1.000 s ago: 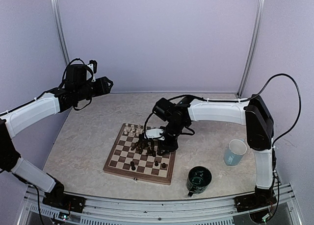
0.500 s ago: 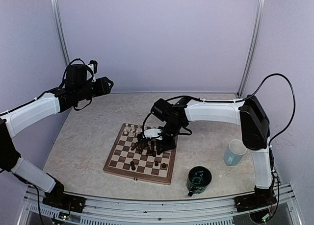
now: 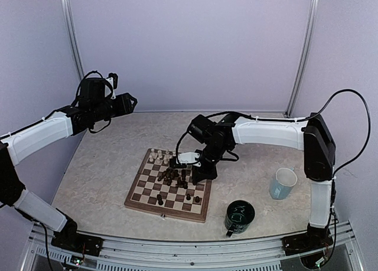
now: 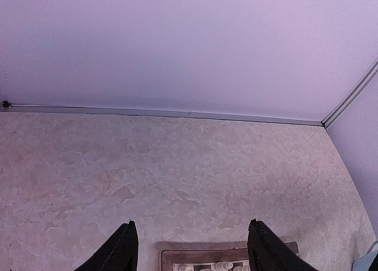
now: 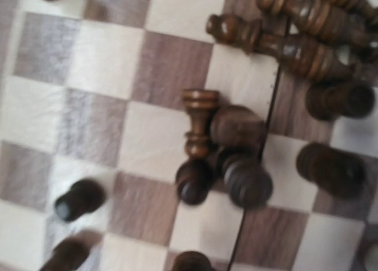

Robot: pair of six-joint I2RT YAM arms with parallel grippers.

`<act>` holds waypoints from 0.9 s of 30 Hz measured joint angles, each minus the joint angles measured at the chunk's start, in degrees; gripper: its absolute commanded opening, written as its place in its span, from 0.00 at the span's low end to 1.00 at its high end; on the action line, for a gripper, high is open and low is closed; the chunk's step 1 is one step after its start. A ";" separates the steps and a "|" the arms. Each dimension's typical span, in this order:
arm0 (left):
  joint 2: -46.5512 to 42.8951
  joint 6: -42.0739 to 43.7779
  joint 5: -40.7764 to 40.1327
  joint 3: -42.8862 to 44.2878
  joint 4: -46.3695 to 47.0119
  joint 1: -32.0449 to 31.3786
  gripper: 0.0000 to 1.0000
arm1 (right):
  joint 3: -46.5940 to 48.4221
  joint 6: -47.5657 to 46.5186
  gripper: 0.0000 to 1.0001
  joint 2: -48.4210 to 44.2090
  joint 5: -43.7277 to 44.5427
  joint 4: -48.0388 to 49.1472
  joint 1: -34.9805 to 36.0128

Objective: Set up the chess pieces on the board
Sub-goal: Pick up the pawn from the chessboard, then place the pawn at c7.

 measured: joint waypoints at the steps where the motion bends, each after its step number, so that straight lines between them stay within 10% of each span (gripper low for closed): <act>1: 0.00 -0.02 0.04 0.00 0.00 0.00 0.64 | -0.57 0.07 0.07 -1.14 -0.20 0.07 0.00; 27: 1.01 -0.13 0.66 0.00 -0.02 0.00 0.64 | 9.25 0.79 0.07 6.25 -1.14 -1.84 7.98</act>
